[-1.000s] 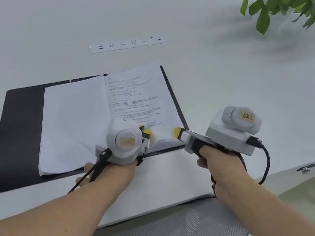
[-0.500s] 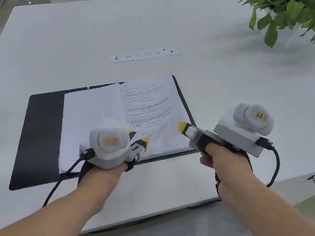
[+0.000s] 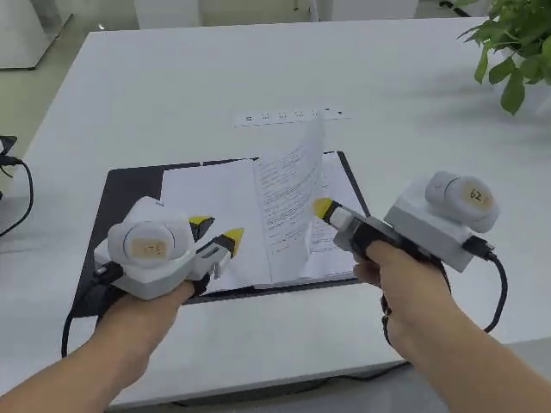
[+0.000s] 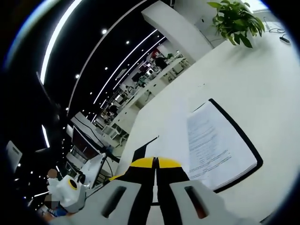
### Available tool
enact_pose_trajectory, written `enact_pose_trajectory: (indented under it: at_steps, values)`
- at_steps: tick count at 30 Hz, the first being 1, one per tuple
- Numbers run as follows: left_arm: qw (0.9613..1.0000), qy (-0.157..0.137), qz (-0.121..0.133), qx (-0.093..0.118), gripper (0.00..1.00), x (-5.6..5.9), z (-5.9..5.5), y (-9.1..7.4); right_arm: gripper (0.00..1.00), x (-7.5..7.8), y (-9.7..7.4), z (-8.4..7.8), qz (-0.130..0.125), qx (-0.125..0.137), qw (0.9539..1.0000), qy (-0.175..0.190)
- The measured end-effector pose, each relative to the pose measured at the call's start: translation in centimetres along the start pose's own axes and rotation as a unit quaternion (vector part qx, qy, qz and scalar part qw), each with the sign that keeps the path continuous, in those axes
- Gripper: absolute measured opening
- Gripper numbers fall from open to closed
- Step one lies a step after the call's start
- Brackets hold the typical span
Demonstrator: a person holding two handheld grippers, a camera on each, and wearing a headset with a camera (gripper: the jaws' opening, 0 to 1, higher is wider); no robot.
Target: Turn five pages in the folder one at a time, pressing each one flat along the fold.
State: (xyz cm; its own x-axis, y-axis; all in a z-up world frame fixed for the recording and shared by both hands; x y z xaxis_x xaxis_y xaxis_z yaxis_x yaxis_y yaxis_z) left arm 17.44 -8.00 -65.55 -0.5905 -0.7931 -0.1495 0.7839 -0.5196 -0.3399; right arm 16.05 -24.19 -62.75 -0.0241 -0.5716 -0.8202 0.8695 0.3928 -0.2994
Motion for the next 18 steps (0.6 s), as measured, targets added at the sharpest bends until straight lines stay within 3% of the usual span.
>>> enact_pose_trajectory:
  at_steps: [11, 18]
  values:
    - [0.999, -0.003, 0.04, 0.017, 0.24, -3.9, 0.2, -4.0, 0.0, -3.8, 2.4, -4.1, 0.023, -0.038, 0.9985, -0.03]
    - [0.9976, -0.015, 0.064, 0.021, 0.23, -5.9, -0.3, -5.7, 0.0, -6.0, 4.3, -7.3, 0.031, -0.072, 0.9954, -0.055]
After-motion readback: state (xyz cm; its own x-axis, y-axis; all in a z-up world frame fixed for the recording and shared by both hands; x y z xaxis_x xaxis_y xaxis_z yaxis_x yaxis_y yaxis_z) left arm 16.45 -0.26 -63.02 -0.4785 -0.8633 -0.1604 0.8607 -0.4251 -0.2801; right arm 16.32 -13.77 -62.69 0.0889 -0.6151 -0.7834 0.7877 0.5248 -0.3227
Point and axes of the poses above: the centre of the closed fingertips' face, and the gripper's own axes: y roughly forward along the fingers, x roughly to its right, z roughly out of its top, the point moved 4 cm from there along -y, roughly backward along the fingers, and after that the axes turned 13 degrees about y, right-handed, at the moved point
